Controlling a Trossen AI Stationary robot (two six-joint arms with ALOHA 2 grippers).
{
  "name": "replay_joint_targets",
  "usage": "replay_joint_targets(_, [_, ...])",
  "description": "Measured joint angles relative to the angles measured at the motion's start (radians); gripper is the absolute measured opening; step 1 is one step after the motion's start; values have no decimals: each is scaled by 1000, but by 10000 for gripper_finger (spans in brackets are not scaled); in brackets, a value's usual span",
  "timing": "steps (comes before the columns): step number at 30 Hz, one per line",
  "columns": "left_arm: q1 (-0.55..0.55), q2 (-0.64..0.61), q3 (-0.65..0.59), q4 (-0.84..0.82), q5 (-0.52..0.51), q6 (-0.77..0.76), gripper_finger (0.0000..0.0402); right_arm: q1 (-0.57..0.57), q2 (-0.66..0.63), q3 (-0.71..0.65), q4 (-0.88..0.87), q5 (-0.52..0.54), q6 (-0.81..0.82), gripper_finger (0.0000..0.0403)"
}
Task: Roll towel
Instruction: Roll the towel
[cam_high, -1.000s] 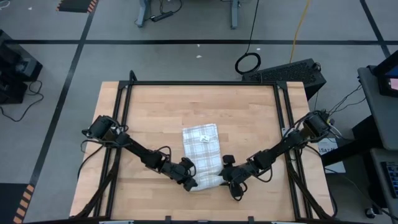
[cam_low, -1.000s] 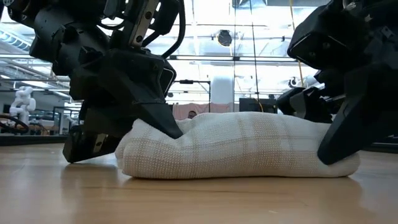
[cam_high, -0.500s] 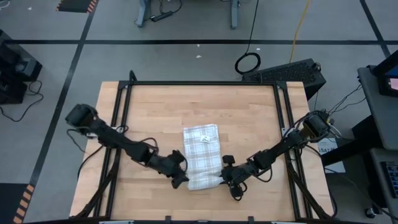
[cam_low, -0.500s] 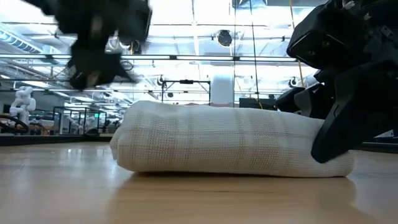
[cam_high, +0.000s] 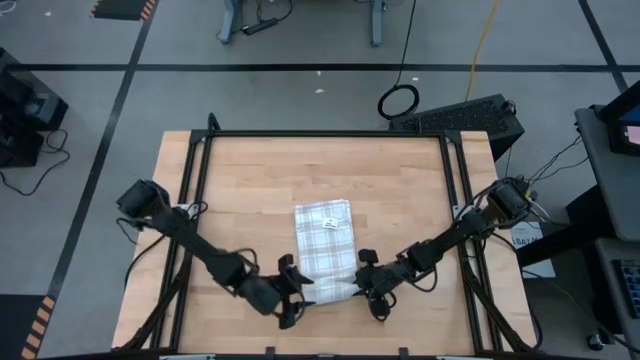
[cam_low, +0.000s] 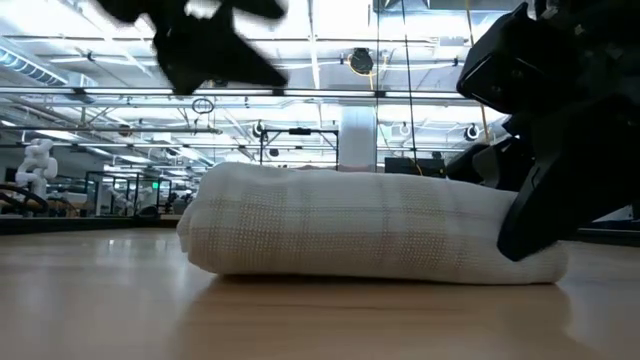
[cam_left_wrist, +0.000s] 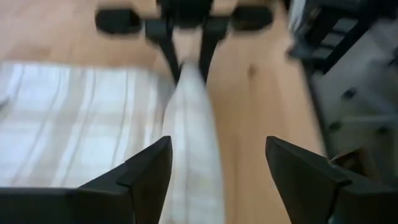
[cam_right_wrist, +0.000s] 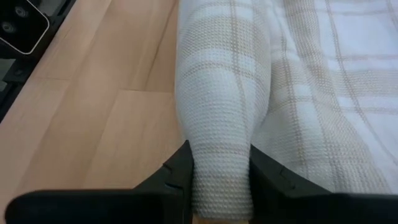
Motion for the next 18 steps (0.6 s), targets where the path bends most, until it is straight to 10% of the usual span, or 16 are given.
replay_joint_targets(18, [-20, 166, 40, -105, -102, 74, 265, -53, 0, 0, -5, -30, 51, 89])
